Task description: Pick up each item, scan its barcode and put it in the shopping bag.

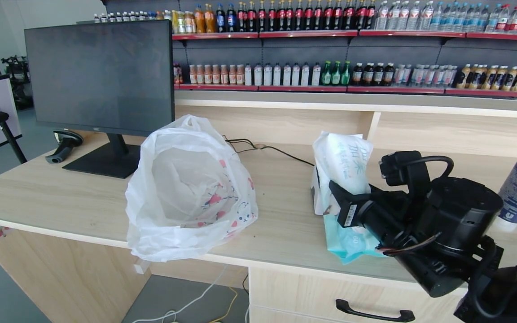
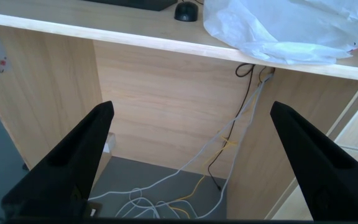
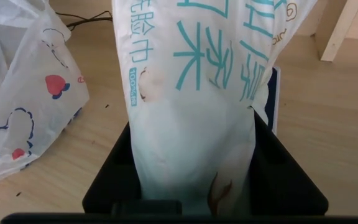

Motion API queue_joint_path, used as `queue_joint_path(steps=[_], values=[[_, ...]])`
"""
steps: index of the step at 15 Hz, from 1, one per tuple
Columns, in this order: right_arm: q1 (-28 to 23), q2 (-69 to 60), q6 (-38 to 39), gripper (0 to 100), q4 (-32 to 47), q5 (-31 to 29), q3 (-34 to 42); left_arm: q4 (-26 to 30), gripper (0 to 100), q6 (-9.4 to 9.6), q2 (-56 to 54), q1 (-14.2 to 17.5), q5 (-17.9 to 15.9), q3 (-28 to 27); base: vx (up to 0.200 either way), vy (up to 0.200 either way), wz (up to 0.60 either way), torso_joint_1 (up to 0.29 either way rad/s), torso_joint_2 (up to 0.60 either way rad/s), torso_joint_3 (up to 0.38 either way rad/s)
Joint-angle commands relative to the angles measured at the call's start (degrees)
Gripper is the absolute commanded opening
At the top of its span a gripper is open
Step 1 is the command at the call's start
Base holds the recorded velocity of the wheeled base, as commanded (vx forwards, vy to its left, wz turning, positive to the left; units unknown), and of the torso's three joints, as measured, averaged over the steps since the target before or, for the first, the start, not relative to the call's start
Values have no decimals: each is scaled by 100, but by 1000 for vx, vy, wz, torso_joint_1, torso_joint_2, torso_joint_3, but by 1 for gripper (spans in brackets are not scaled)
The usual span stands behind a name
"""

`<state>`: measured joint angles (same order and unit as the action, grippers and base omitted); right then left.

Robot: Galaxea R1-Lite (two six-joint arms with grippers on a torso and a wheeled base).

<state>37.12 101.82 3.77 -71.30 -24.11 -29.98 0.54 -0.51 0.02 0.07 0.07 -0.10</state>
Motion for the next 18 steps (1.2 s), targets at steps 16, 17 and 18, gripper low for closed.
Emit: queue_joint_path(steps=[16,17,18], values=[[296,-751,-210,0,-1562,566,396,-1,100,-10,6,1,1,1,-50,0,0,1,1,1],[296,-751,-210,0,-1580,583,396,-1,100,-10,6,1,1,1,0,0,0,0,0,0],[296,-751,-218,0,-1597,583,387,-1,100,-10,6,1,1,1,0,0,0,0,0,0]])
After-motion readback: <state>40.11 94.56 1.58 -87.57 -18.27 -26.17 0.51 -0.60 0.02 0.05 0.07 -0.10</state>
